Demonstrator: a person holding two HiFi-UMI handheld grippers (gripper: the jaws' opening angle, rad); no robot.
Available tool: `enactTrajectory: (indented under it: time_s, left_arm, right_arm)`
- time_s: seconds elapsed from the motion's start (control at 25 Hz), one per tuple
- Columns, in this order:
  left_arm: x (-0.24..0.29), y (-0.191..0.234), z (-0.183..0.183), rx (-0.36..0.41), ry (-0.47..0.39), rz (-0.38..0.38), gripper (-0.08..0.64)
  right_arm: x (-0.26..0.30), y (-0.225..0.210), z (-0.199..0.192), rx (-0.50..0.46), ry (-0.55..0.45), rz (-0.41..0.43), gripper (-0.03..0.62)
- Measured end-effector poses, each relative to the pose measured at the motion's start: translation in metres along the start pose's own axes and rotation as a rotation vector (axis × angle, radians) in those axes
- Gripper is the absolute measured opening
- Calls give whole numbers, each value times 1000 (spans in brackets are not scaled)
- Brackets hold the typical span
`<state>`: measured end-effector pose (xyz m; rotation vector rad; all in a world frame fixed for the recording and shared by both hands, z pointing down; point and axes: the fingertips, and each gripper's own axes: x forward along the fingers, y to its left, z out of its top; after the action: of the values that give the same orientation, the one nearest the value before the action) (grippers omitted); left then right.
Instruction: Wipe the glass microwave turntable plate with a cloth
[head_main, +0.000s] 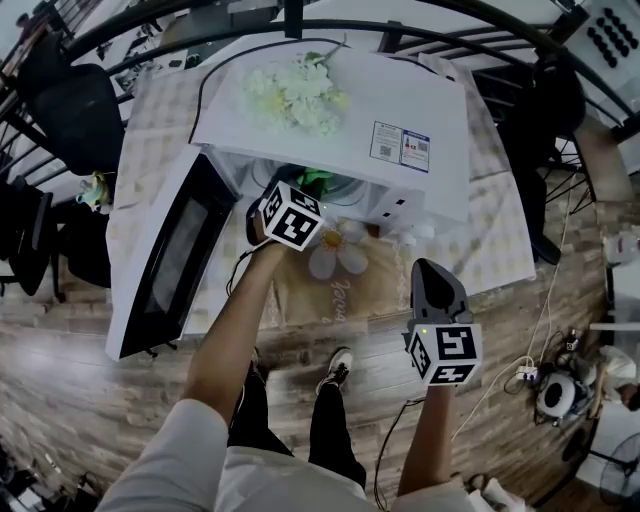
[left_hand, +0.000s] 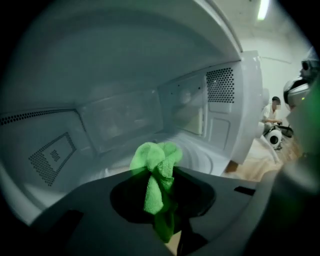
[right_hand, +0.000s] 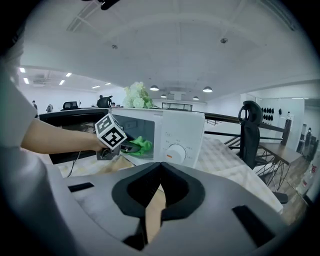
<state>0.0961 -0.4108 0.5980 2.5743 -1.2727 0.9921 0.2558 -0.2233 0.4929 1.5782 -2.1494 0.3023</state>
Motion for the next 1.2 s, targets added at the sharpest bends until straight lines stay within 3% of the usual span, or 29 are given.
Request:
enactTrajectory:
  time_s: [0.2, 0.4, 0.52, 0.68, 0.92, 1.2]
  left_arm:
    - [-17, -60, 13, -68, -31, -181, 98]
    - [-85, -87, 24, -168, -151, -219, 98]
    - [-143, -83, 43, -178, -247, -202, 98]
    - [-228, -73, 72, -127, -359, -161, 98]
    - [-333, -21, 112, -106, -513, -61, 98]
    - [-416, 34, 123, -91, -589, 82, 100]
  right_arm:
    - [-23, -2, 28, -16, -30, -27, 12]
    - [-65, -7, 73, -55, -79, -62, 12]
    - [-90, -6, 106, -98, -120, -83, 12]
    - [-125, 6, 139, -162, -174, -89, 12]
    - [-152, 38, 195, -189, -275, -88, 12]
    - [-165, 94, 256, -248, -395, -22, 12]
